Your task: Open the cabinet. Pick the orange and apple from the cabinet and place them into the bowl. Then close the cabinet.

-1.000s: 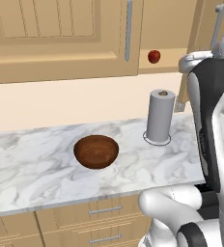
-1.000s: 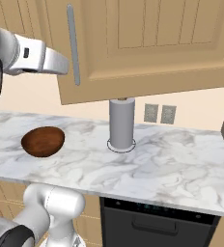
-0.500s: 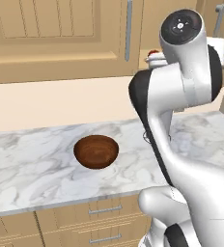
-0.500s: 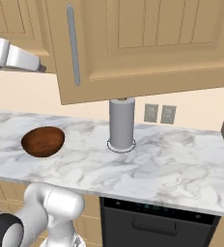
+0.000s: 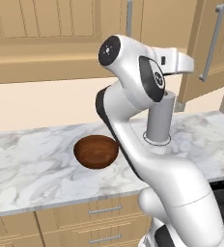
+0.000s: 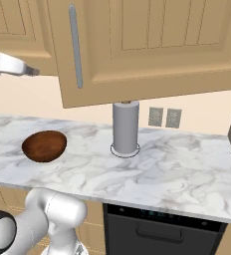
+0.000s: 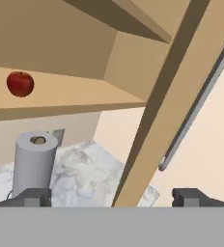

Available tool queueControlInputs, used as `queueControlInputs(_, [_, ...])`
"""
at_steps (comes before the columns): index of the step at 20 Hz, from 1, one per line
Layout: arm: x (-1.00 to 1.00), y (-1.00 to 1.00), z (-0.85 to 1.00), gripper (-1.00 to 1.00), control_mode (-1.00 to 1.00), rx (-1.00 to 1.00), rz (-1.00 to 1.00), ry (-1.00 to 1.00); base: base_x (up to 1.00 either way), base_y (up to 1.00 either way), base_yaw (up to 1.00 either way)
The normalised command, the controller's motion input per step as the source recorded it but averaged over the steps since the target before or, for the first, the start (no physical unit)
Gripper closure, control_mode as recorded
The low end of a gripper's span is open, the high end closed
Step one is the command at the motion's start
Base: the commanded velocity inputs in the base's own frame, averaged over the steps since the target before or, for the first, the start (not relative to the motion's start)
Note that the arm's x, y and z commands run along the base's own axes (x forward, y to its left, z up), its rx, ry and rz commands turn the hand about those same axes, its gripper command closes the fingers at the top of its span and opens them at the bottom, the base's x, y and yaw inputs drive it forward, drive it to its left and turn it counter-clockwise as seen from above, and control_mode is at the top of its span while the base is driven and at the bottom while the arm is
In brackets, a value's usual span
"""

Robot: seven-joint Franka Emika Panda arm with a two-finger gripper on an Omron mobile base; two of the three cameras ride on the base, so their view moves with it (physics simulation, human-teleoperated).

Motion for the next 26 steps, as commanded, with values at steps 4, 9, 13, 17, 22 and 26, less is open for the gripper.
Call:
queueControlInputs(4, [0.11,-0.06,-0.03,-1.0,-1.0,-0.11,-0.12,0.01,0.0,0.0,0.0])
queueControlInputs(9, [0.0,-0.17,-0.02,-1.0,-1.0,-0.08,-0.03,0.0,0.0,0.0,0.0])
queueControlInputs(13, [0.17,-0.17,-0.07,-1.0,-1.0,-0.07,-0.03,0.0,0.0,0.0,0.0])
queueControlInputs(17, [0.45,-0.04,-0.09,-1.0,-1.0,-0.06,-0.07,0.0,0.0,0.0,0.0])
queueControlInputs(22, [0.4,0.0,0.0,-1.0,-1.0,-0.06,-0.11,0.0,0.0,0.0,0.0])
queueControlInputs(26, [0.15,-0.12,0.0,-1.0,-1.0,-0.06,-0.14,0.0,0.0,0.0,0.0])
